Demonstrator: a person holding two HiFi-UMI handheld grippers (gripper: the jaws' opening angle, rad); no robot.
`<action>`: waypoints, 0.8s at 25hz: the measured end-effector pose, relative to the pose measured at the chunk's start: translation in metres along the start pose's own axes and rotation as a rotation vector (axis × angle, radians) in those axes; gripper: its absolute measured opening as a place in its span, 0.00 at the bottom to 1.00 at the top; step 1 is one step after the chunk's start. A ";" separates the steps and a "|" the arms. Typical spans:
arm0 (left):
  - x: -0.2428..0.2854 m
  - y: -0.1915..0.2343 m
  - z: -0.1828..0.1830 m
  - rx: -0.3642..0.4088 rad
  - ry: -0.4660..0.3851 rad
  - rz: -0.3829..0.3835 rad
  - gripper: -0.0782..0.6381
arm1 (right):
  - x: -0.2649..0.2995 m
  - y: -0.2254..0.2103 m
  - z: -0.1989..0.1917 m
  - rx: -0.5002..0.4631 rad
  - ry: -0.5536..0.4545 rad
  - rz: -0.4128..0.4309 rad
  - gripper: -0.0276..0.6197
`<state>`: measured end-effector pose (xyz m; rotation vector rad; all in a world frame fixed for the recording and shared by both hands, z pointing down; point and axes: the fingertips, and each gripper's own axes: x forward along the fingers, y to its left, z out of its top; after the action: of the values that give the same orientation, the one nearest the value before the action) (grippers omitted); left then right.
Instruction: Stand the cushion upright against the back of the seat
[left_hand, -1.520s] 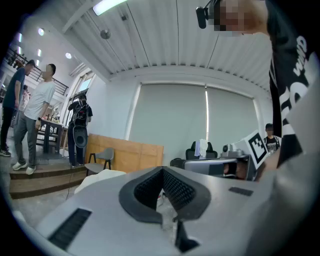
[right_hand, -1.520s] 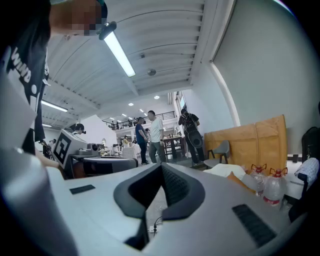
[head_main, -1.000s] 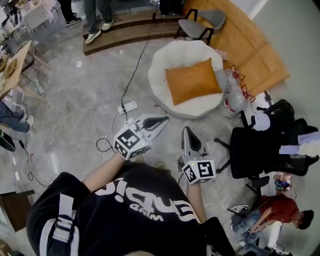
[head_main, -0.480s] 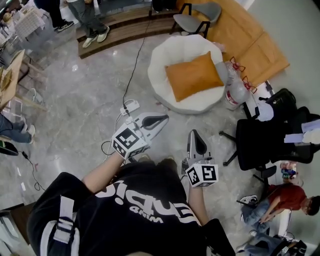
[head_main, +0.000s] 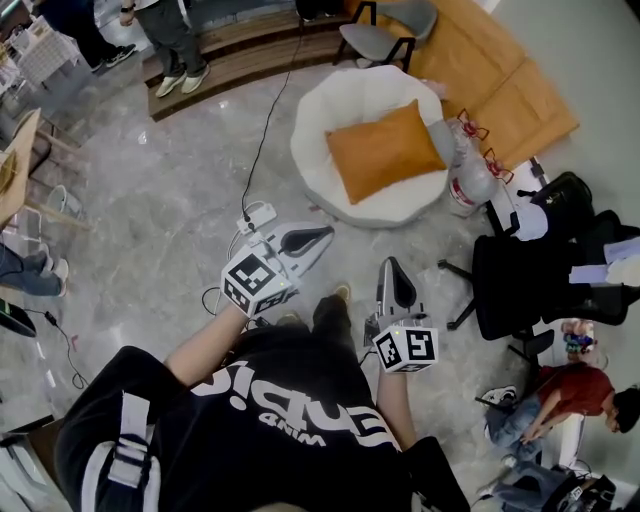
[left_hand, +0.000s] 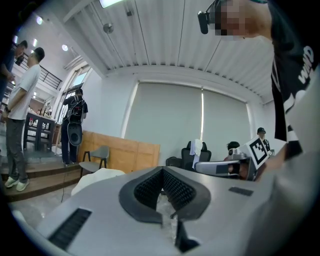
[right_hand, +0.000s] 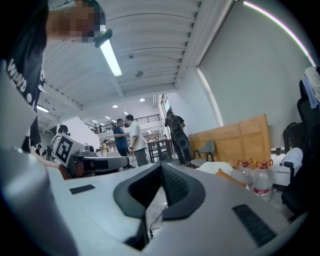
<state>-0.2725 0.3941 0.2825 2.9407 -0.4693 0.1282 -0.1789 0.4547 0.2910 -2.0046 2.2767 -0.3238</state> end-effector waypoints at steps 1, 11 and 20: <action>0.003 0.002 0.000 -0.001 0.001 -0.002 0.12 | 0.003 -0.003 0.001 0.001 0.000 -0.002 0.07; 0.049 0.021 0.003 -0.011 0.013 -0.002 0.12 | 0.026 -0.045 0.009 0.008 0.015 -0.017 0.07; 0.109 0.036 0.004 -0.015 0.026 -0.004 0.12 | 0.054 -0.100 0.018 0.017 0.022 -0.014 0.08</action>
<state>-0.1809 0.3264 0.2952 2.9217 -0.4589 0.1618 -0.0858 0.3882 0.2988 -2.0195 2.2655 -0.3670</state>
